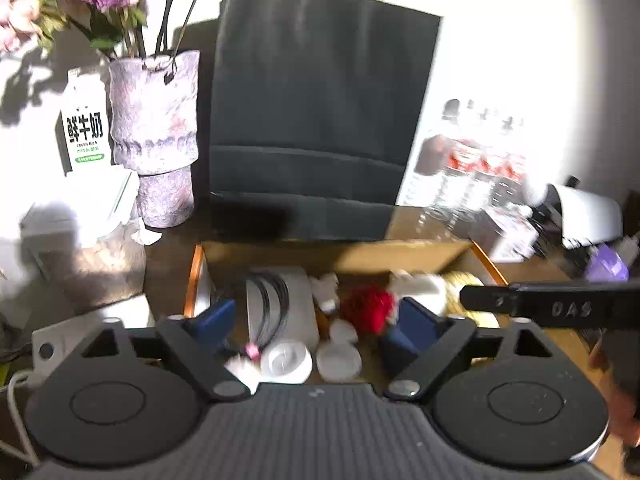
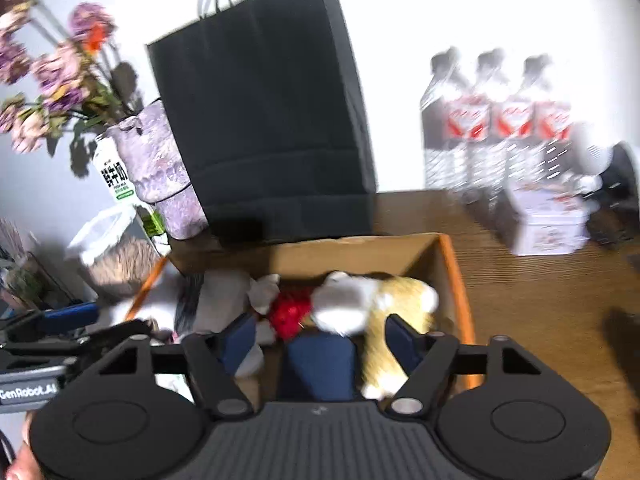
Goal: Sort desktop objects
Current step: 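Withdraw both open tools from the cardboard box back over the desk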
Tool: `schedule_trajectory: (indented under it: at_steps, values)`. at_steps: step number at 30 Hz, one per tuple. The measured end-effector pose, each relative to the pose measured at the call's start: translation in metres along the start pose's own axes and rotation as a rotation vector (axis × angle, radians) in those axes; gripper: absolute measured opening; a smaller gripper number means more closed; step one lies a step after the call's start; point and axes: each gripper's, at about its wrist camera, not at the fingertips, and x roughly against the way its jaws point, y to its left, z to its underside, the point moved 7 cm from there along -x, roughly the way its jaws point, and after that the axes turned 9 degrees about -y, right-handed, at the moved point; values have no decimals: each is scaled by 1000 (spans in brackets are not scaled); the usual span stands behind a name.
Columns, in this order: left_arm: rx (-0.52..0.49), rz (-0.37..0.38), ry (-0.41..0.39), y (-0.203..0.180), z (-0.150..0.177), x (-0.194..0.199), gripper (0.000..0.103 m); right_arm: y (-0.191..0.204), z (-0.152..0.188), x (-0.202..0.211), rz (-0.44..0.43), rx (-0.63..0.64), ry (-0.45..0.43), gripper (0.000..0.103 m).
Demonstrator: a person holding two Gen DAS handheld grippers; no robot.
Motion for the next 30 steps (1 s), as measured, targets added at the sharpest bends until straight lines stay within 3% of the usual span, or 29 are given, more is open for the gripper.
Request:
schedule_trajectory:
  at_steps: [3, 9, 14, 18, 22, 30]
  values:
    - [-6, -48, -32, -6, 27, 32, 94, 0, 23, 42, 37, 57, -80, 79]
    - [-23, -51, -138, -25, 89, 114, 103, 12, 101, 116, 58, 193, -182, 85]
    - [-33, -32, -113, -34, 155, 152, 103, 13, 175, 150, 43, 228, -152, 86]
    - [49, -46, -55, -30, 205, 170, 103, 14, 215, 175, 36, 217, -163, 86]
    - [42, -109, -97, -30, 226, 188, 103, 22, 236, 193, -17, 208, -187, 88]
    - [17, -123, -88, -37, 235, 190, 103, 27, 250, 196, -23, 227, -203, 88]
